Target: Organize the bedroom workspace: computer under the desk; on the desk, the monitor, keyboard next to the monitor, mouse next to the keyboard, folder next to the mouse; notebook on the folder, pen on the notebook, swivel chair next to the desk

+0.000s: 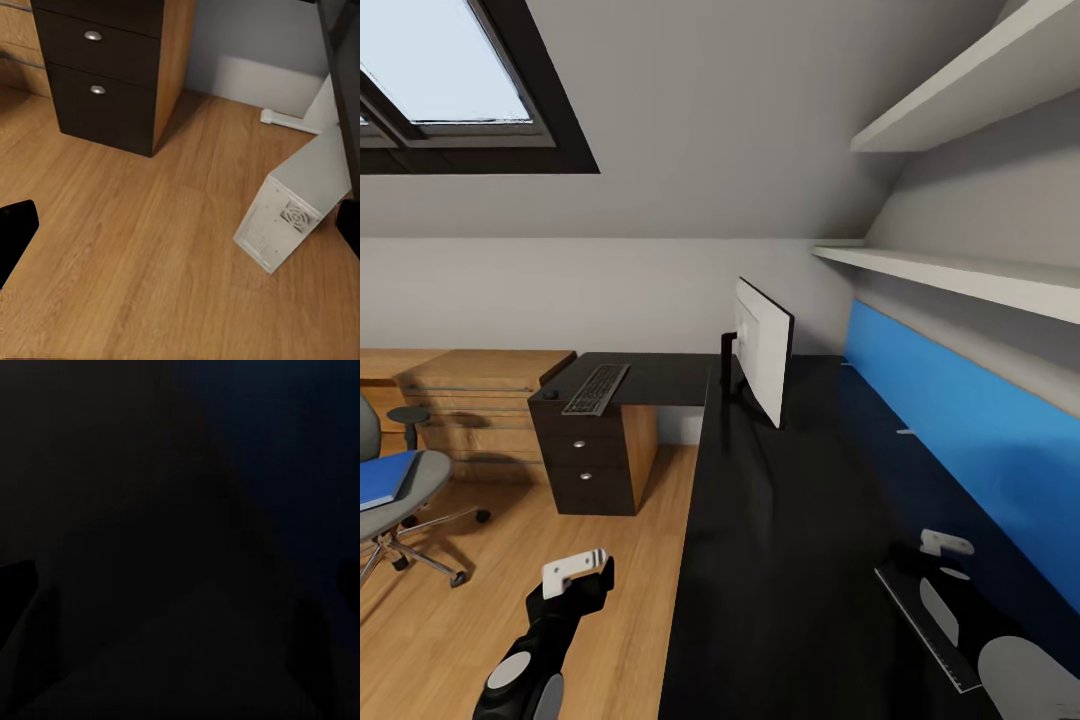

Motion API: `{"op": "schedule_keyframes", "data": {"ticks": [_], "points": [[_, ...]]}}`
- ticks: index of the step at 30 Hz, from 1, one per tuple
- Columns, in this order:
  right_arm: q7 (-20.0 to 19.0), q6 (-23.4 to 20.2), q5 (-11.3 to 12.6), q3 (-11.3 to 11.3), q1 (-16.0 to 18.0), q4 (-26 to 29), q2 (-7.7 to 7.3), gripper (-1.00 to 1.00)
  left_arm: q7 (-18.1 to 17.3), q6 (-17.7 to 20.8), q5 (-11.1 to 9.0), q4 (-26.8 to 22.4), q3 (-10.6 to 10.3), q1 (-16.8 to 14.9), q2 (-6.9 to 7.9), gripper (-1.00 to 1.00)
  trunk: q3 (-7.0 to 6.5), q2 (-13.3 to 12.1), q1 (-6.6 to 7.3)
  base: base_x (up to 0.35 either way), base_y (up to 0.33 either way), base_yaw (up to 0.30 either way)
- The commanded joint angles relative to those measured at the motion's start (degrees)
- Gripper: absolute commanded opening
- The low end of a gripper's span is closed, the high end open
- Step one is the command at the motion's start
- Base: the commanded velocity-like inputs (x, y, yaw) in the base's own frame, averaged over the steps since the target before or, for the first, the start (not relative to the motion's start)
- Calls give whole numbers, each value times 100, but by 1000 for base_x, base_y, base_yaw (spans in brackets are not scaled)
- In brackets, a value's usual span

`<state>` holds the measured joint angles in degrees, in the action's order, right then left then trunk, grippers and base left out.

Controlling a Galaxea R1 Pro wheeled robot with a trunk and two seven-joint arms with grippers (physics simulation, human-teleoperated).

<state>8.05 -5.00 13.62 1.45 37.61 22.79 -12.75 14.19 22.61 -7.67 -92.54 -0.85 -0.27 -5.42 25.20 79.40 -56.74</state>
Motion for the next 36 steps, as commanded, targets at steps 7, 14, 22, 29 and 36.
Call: {"op": "schedule_keyframes", "data": {"ticks": [7,14,22,29,36], "points": [[26,-397,33,4,1,-13,0,100,35,23,-67,-7,348,-1,-2,100,6,4,0,0,0,0],[29,-585,35,4,1,-11,0,100,32,24,-68,-8,396,-1,-3,100,6,4,0,-145,0,0],[26,-607,35,4,1,-7,0,100,32,24,-68,-5,401,-1,-3,100,6,4,0,-133,0,0],[24,-595,35,4,1,-9,0,100,32,24,-68,-1,401,-3,-3,100,6,4,0,-241,0,0],[22,-588,35,4,1,-5,0,100,32,24,-68,-1,401,0,-3,100,6,4,0,-246,0,0]]}}
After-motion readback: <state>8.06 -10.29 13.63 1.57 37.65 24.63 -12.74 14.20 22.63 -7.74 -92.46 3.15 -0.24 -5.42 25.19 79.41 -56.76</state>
